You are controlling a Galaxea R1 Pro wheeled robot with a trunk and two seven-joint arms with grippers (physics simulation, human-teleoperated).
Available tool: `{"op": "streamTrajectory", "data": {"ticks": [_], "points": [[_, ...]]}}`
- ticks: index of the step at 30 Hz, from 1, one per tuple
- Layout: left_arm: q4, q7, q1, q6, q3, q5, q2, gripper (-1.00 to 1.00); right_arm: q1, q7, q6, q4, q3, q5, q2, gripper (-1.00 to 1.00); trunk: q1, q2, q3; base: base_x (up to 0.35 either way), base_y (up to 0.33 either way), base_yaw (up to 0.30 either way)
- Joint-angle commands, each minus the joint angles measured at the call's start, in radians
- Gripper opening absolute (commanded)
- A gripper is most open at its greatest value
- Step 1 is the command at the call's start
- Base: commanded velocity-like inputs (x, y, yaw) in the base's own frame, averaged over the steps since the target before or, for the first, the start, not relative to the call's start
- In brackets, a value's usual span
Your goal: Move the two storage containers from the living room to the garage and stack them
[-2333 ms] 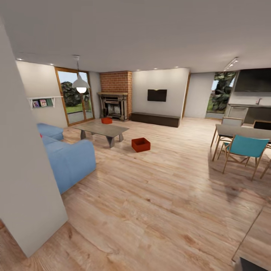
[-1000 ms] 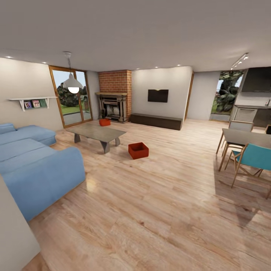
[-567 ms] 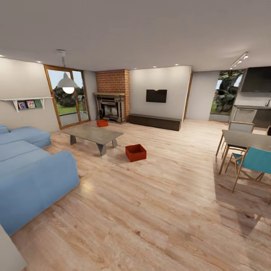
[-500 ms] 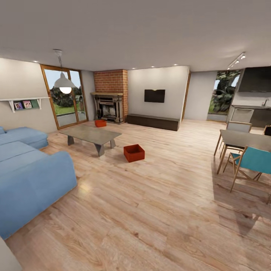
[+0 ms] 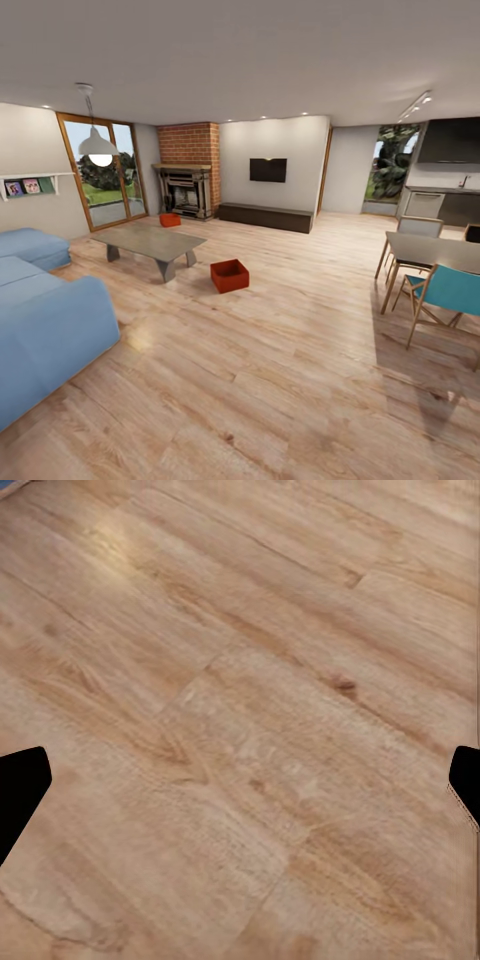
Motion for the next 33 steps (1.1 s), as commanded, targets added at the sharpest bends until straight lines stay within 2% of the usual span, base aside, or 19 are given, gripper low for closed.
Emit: {"op": "streamTrajectory", "data": {"ticks": [1,8,22,33], "points": [[0.004,-0.003,-0.001,-0.006,-0.002,0.007,0.000,1.00,0.000,-0.004,-0.001,-0.001,0.003,0.005,-0.001,1.00,0.001,0.000,0.000,0.328,-0.149,0.095],[0.004,-0.003,-0.001,-0.006,-0.002,0.007,0.000,1.00,0.000,-0.009,-0.001,-0.001,0.003,0.005,-0.001,1.00,0.001,0.000,-0.001,0.328,-0.152,0.184],[0.004,-0.003,-0.001,-0.006,-0.002,0.007,-0.001,1.00,0.000,-0.008,-0.001,-0.001,0.003,0.005,-0.001,1.00,0.001,0.000,-0.001,0.319,-0.171,0.016],[0.004,-0.003,-0.001,-0.006,-0.002,0.007,-0.001,1.00,0.000,-0.008,-0.001,-0.001,0.003,0.005,-0.001,1.00,0.001,0.000,-0.001,0.278,-0.217,0.124]]}}
